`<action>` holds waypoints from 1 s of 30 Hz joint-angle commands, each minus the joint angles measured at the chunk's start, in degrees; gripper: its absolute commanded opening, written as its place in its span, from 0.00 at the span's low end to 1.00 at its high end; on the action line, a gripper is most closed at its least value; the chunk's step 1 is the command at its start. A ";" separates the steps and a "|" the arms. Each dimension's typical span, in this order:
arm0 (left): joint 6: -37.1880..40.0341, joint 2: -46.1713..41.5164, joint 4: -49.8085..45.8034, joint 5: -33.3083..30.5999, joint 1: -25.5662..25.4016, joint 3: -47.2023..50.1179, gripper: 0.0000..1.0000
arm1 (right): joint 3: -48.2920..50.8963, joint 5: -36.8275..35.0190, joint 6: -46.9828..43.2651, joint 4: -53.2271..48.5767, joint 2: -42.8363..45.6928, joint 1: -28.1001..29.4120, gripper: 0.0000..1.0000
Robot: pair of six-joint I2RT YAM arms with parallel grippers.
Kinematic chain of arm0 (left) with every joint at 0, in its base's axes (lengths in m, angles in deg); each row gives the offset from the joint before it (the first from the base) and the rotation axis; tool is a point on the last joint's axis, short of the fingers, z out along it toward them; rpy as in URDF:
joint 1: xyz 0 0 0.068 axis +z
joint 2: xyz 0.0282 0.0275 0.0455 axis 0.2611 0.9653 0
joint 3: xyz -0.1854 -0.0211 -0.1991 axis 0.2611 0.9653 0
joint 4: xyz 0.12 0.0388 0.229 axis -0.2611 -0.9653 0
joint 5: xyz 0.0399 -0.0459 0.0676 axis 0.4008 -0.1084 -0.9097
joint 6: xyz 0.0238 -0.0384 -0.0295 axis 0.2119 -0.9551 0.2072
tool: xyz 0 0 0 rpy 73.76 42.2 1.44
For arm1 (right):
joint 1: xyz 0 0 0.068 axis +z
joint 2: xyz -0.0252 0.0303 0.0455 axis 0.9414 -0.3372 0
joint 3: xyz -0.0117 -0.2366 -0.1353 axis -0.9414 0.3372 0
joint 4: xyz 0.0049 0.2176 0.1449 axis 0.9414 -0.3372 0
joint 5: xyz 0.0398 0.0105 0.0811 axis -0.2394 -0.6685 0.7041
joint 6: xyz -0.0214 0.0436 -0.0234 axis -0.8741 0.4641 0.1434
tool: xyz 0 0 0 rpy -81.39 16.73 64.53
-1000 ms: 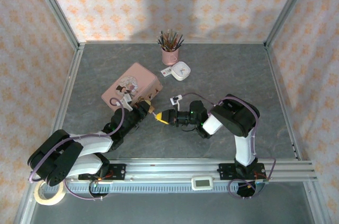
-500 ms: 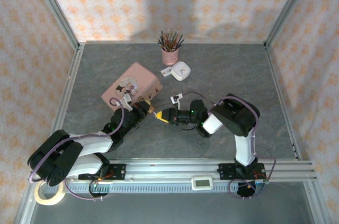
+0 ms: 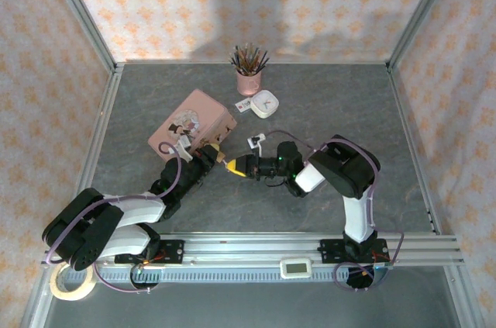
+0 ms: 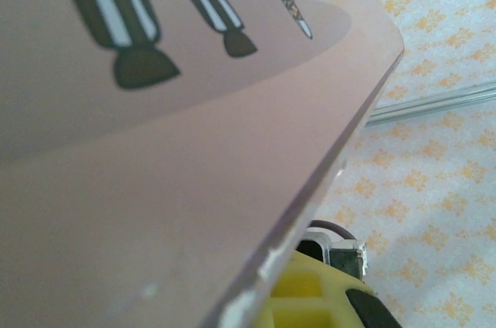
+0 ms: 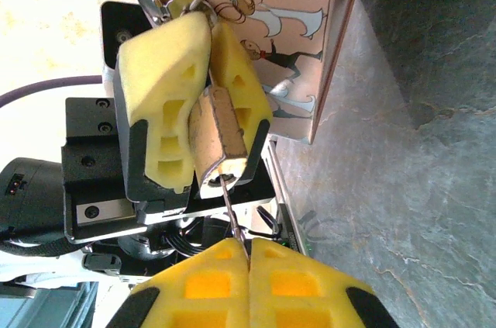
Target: Unlock a padlock with a key
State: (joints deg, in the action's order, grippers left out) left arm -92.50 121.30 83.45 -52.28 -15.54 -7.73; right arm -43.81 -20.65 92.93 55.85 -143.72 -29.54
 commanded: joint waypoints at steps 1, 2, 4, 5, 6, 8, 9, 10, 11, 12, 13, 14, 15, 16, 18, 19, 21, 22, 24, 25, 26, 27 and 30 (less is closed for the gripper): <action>0.15 -1.11 6.15 5.72 -0.61 0.30 0.00 | -1.73 -1.57 -0.86 -1.04 1.21 -1.89 0.00; 0.27 -1.29 5.98 5.81 -0.61 0.31 0.00 | -1.93 -1.74 -0.92 -1.43 1.32 -1.99 0.00; 0.37 -1.44 5.91 5.85 -0.61 0.28 0.00 | -2.34 -2.10 -0.56 -1.85 1.58 -1.92 0.00; 0.37 -1.43 6.13 6.03 -0.64 0.22 0.00 | -2.39 -2.48 0.02 -1.80 1.54 -1.90 0.00; 0.38 -1.36 6.22 6.01 -0.61 0.14 0.00 | -2.39 -2.95 0.51 -1.54 1.60 -1.82 0.00; 0.31 -1.17 6.43 5.93 -0.62 -0.04 0.00 | -2.22 -3.67 1.36 -0.85 1.61 -1.46 0.00; 0.25 -1.09 6.47 5.70 -0.61 -0.04 0.00 | -2.02 -4.19 1.75 -0.48 1.86 -1.10 0.00; 0.14 -1.08 6.33 5.23 -0.61 -0.04 0.00 | -1.80 -4.66 2.01 -0.20 2.07 -0.65 0.00; 0.01 -1.16 6.28 4.52 -0.63 0.12 0.00 | -1.51 -5.30 2.31 -0.18 2.38 -0.15 0.00; -0.09 -1.28 6.18 3.85 -0.64 0.22 0.00 | -1.13 -6.08 2.83 -0.10 2.75 0.37 0.00; -0.18 -1.38 6.00 3.15 -0.66 0.26 0.00 | -0.70 -6.97 3.31 0.05 2.91 0.76 0.00; -0.25 -1.64 5.56 2.35 -0.74 0.31 0.00 | -0.02 -7.97 4.15 0.61 3.10 1.12 0.00; -0.38 -1.92 5.02 1.39 -0.76 0.39 0.00 | 0.66 -8.99 5.30 1.50 3.28 1.33 0.00; -0.25 -2.24 4.43 0.67 -0.84 0.40 0.00 | 1.17 -9.90 6.36 2.43 3.28 1.51 0.00; -0.34 -3.06 3.46 -1.29 -1.04 0.61 0.00 | 2.06 -12.00 8.60 4.38 3.36 1.98 0.00; -0.39 -3.48 3.03 -2.17 -1.14 0.73 0.00 | 2.12 -12.73 9.31 4.60 3.36 2.25 0.00; -0.39 -4.49 1.92 -4.20 -1.53 0.91 0.00 | 2.29 -14.41 10.57 4.86 3.65 2.98 0.00; -0.29 -5.04 1.20 -5.01 -1.66 0.92 0.00 | 2.36 -15.26 10.93 4.85 3.94 3.23 0.00; 0.11 -6.21 -0.48 -7.00 -2.36 0.92 0.00 | 2.47 -17.15 11.48 4.69 4.51 3.78 0.00; 0.51 -6.58 -1.09 -7.69 -2.65 0.84 0.00 | 2.53 -17.71 11.62 4.37 4.76 3.88 0.00; 0.87 -6.86 -1.80 -8.07 -2.93 0.60 0.00 | 2.53 -18.24 11.64 3.93 5.06 3.97 0.00; 1.20 -6.88 -2.40 -8.23 -3.15 0.36 0.00 | 2.37 -18.70 11.63 3.63 5.32 3.98 0.00; 1.27 -5.66 -1.95 -8.01 -3.75 0.13 0.00 | 1.62 -19.60 12.01 3.11 5.81 4.24 0.00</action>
State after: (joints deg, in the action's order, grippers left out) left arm -92.21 115.77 80.13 -59.44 -18.18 -6.98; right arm -41.58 -35.54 103.84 57.14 -140.11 -25.41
